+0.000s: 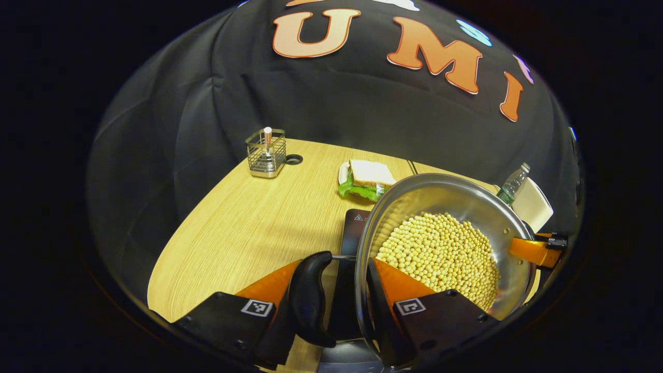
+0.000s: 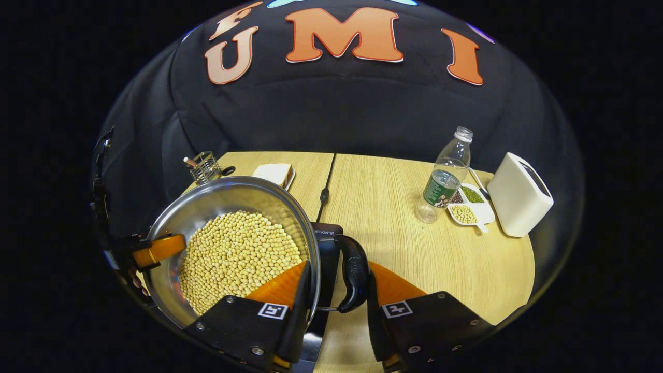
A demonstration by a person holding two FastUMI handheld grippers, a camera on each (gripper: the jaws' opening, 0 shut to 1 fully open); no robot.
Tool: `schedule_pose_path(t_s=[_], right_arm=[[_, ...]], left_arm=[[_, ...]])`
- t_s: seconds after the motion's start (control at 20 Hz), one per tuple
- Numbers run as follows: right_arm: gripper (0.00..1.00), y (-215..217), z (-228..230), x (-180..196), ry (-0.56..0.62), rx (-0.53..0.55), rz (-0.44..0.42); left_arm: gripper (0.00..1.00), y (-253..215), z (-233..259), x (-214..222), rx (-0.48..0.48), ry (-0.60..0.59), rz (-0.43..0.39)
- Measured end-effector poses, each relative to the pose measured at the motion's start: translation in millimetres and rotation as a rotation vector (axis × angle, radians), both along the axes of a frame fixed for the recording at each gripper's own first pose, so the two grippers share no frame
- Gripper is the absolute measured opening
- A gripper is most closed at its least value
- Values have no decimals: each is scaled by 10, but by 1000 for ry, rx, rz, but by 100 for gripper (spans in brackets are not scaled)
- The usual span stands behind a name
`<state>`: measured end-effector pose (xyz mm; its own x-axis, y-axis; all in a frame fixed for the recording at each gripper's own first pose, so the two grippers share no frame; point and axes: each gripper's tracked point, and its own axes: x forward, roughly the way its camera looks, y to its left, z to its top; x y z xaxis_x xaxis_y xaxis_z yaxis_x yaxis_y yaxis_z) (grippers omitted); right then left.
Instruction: First push the handle of the pot to place it horizontally, then grasp the pot with both hands and set it on the induction cooktop.
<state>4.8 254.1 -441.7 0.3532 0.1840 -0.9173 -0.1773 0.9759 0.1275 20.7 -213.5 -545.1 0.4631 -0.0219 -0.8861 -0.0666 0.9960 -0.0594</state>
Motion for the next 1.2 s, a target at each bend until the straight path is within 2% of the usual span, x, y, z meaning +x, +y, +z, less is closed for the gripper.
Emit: schedule_pose_path(t_s=[0.05,0.35,0.4,0.5,0.55,0.7,0.95,1.05,1.1,1.2], right_arm=[[52,8,-21,-1,3,-2,0],[52,32,-138,-14,24,-4,5],[52,37,-134,-17,25,-4,3],[52,46,-157,-30,33,-5,1],[52,42,-169,-39,39,-7,3],[52,51,-191,-47,46,-11,3],[55,28,-227,-59,70,5,-20],[58,23,-239,-52,76,9,-39],[58,21,-230,-58,81,7,-34],[61,4,-196,-63,79,8,-11]], left_arm=[[71,3,5,-2,1,5,0],[71,1,3,2,3,17,0],[68,6,1,0,2,17,-1],[75,11,-2,3,-1,23,-3],[67,22,4,2,-4,27,-2],[75,1,-15,2,-15,36,0],[71,2,25,21,-12,23,-17],[78,18,17,36,5,22,-18],[73,40,18,53,19,17,-21],[81,73,67,99,43,3,-25]])
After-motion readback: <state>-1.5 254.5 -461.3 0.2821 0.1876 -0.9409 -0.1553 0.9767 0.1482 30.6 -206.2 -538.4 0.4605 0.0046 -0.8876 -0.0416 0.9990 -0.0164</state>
